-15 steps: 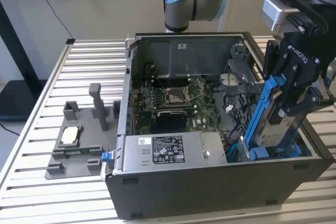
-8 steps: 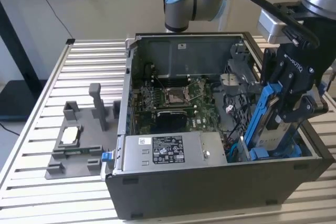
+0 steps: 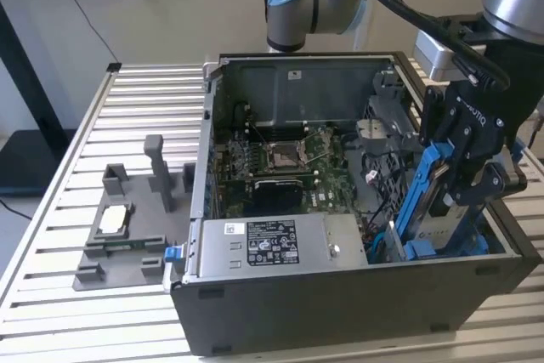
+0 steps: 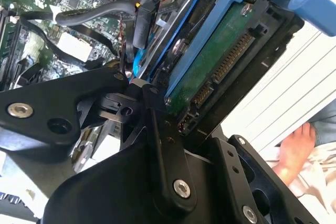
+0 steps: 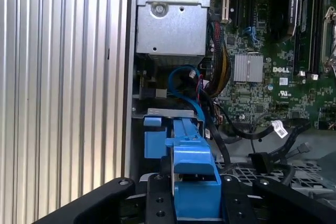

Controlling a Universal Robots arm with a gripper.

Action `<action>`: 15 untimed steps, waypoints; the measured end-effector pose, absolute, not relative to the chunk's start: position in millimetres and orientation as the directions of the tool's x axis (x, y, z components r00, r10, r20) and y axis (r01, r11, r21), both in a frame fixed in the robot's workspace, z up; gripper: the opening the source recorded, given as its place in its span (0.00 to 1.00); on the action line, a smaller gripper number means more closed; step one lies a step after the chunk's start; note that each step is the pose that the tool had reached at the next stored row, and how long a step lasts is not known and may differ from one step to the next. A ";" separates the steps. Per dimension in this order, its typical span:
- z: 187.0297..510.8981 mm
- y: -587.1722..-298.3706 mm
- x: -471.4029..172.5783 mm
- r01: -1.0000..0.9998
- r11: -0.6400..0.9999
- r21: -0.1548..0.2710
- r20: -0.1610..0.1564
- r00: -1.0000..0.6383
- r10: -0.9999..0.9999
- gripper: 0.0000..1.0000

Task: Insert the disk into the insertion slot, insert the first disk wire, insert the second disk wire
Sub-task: 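Insert the disk into the insertion slot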

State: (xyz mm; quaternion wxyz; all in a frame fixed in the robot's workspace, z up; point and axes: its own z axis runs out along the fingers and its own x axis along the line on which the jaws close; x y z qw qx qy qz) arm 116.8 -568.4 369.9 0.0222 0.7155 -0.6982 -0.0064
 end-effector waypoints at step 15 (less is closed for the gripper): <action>369.5 -568.3 116.8 -0.999 -0.024 0.041 0.022 0.025 -0.999 0.58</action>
